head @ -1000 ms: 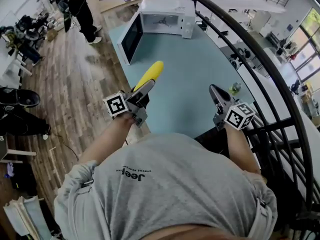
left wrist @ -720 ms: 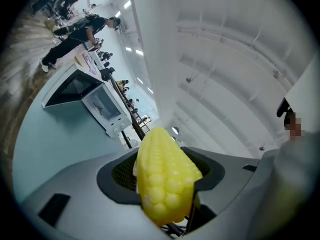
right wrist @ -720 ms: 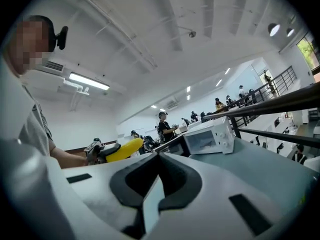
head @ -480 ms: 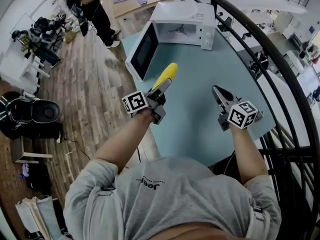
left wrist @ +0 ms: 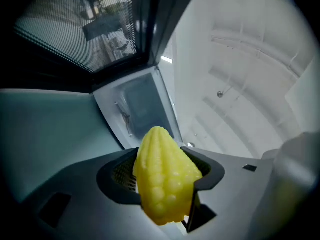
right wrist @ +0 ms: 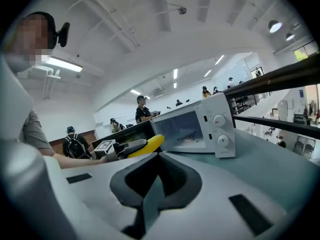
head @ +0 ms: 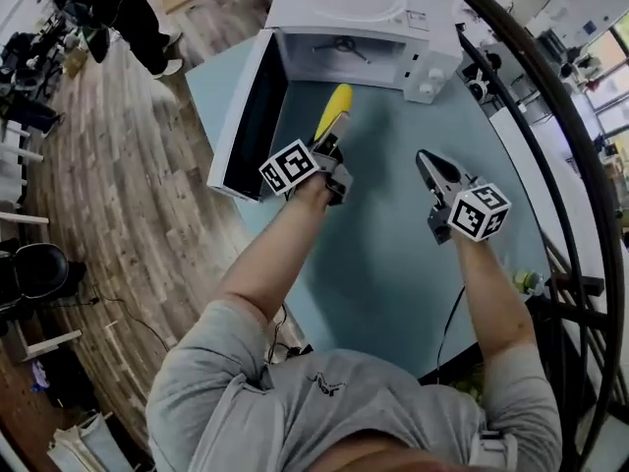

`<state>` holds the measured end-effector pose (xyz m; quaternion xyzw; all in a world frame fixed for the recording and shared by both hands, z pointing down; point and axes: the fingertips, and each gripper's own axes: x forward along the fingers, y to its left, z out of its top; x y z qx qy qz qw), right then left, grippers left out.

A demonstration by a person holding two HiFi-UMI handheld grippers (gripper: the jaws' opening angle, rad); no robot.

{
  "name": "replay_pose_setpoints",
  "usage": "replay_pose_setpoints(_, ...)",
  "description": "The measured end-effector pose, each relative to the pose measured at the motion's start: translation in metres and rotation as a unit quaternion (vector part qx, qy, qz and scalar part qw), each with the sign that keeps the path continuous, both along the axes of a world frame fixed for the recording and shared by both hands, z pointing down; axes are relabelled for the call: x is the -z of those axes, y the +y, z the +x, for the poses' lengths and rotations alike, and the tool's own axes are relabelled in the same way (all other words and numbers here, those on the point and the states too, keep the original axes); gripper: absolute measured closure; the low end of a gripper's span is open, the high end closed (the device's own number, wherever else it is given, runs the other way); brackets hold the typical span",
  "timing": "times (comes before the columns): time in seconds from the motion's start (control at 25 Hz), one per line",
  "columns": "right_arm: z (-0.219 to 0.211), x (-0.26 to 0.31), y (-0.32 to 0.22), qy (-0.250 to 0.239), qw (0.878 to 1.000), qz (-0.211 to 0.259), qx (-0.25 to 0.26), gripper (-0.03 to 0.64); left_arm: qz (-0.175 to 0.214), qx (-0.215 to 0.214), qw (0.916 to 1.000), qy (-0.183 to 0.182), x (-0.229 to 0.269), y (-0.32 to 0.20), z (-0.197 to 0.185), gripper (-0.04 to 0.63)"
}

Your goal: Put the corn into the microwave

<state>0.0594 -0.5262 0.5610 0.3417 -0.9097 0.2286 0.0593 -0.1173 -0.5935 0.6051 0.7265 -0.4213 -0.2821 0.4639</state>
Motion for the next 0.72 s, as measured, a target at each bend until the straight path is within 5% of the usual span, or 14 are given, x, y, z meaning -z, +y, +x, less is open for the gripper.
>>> replay_pose_setpoints(0.16, -0.022, -0.025, -0.030, 0.024, 1.000, -0.006, 0.015, 0.600, -0.016, 0.021, 0.9995, -0.017, -0.024, -0.054, -0.018, 0.342)
replay_pose_setpoints(0.28, -0.032, -0.043, -0.047, 0.035, 0.999, -0.016, 0.029, 0.600, -0.018, 0.016, 0.9975, -0.066, -0.029, -0.095, -0.020, 0.342)
replay_pose_setpoints(0.52, -0.025, -0.066, -0.063, 0.051, 0.998, -0.037, 0.027, 0.599, -0.028, -0.035, 0.9881, -0.147, -0.026, -0.166, 0.002, 0.342)
replay_pose_setpoints(0.72, -0.019, -0.076, -0.065, 0.054, 0.997, -0.047, 0.026, 0.599, -0.070, -0.074, 0.9805, -0.168, -0.043, -0.200, 0.015, 0.342)
